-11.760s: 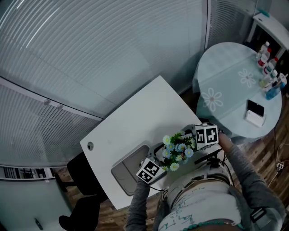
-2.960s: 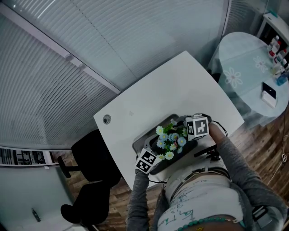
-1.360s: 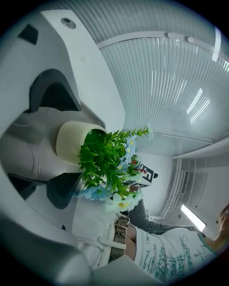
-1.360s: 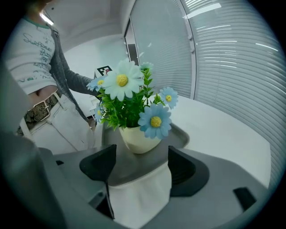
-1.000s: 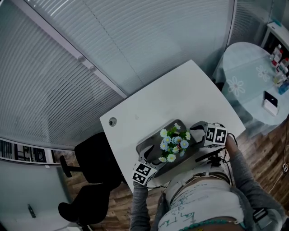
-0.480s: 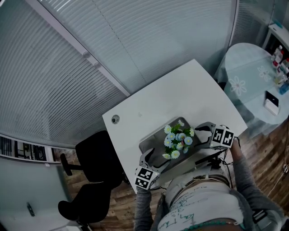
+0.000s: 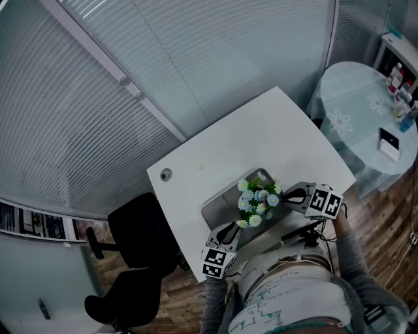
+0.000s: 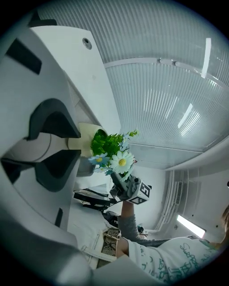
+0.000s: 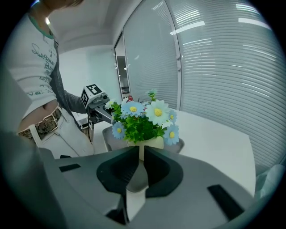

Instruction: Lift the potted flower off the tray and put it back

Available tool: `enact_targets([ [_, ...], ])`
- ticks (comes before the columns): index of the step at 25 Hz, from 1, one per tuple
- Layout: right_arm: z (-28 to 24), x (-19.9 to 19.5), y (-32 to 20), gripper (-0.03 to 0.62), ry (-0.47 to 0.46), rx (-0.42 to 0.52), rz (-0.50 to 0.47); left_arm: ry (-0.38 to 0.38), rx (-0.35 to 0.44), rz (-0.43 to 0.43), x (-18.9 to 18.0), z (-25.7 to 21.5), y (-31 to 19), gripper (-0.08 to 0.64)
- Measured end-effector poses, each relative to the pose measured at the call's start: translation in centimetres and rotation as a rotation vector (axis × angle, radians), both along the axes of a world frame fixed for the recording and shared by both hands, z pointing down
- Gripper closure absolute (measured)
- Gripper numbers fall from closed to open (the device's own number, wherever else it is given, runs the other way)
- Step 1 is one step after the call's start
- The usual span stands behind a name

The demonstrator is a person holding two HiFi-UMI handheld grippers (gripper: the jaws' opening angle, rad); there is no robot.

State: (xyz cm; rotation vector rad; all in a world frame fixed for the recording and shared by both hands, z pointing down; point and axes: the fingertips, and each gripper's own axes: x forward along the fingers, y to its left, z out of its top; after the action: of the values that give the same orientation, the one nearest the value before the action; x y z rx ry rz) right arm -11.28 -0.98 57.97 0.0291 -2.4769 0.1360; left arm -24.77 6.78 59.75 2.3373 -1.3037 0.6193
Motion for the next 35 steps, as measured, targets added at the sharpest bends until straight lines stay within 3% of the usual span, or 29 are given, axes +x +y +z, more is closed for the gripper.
enact_targets([
  [6, 0.1, -0.1, 0.6, 0.56, 0.026, 0.051, 0.027, 0.031, -0.004, -0.055, -0.1, -0.2, -0.2, 0.549],
  [16, -1.6, -0.8, -0.6, 0.56, -0.057, 0.081, 0.156, 0.042, -0.049, -0.171, 1.0, 0.0, -0.1, 0.549],
  [21, -2.2, -0.4, -0.9, 0.56, -0.035, 0.096, 0.156, 0.053, -0.067, -0.21, 2.4, 0.0, 0.3, 0.549],
  [35, -4.8, 3.9, 1.7, 0.56, -0.094, 0.06, 0.138, 0.117, -0.074, -0.344, 8.6, -2.1, 1.6, 0.549],
])
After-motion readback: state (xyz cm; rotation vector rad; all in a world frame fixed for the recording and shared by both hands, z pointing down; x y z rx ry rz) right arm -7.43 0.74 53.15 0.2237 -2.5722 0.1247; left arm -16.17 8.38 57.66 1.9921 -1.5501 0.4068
